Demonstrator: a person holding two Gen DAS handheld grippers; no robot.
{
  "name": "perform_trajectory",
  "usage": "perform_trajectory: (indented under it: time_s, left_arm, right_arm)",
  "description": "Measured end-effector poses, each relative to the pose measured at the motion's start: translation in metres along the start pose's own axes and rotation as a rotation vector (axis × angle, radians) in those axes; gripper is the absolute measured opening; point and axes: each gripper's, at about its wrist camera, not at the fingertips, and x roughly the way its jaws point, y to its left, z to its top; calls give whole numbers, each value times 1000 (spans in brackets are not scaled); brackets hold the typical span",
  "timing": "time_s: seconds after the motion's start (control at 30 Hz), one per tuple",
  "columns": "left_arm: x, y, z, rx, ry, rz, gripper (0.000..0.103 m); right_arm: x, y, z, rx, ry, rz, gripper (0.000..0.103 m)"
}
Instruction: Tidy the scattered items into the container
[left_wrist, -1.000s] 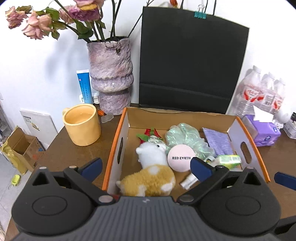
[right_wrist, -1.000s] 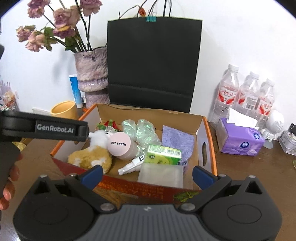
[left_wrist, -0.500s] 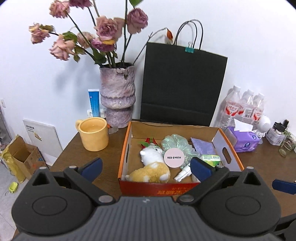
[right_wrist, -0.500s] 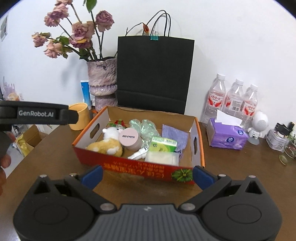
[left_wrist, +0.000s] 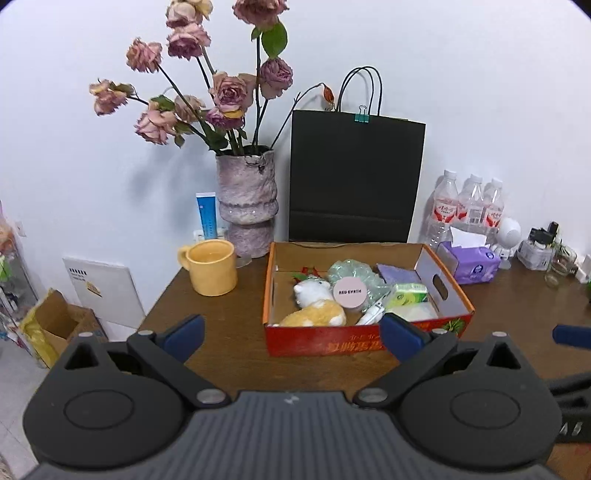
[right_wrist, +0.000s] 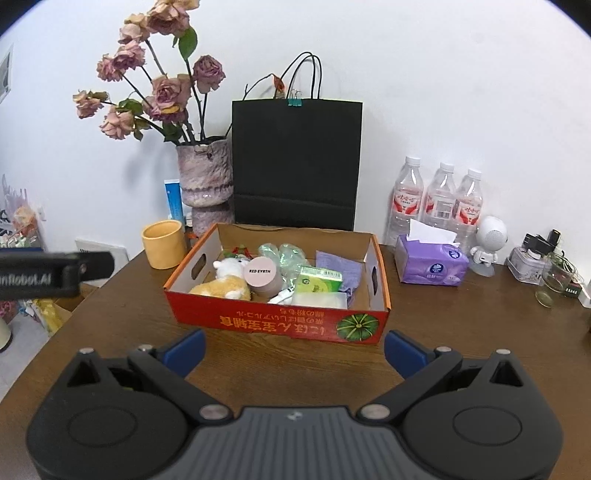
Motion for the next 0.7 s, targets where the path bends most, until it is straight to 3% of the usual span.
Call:
perform_trajectory:
  time_s: [0.27, 0.7]
  left_arm:
    - [-17, 6, -24, -20, 20, -29, 103]
    - [-21, 13, -66, -12, 45, 26, 103]
  right_arm:
    - [-13, 8, -20, 0, -2, -32, 103]
    - [-18, 22, -51, -10, 6, -71, 103]
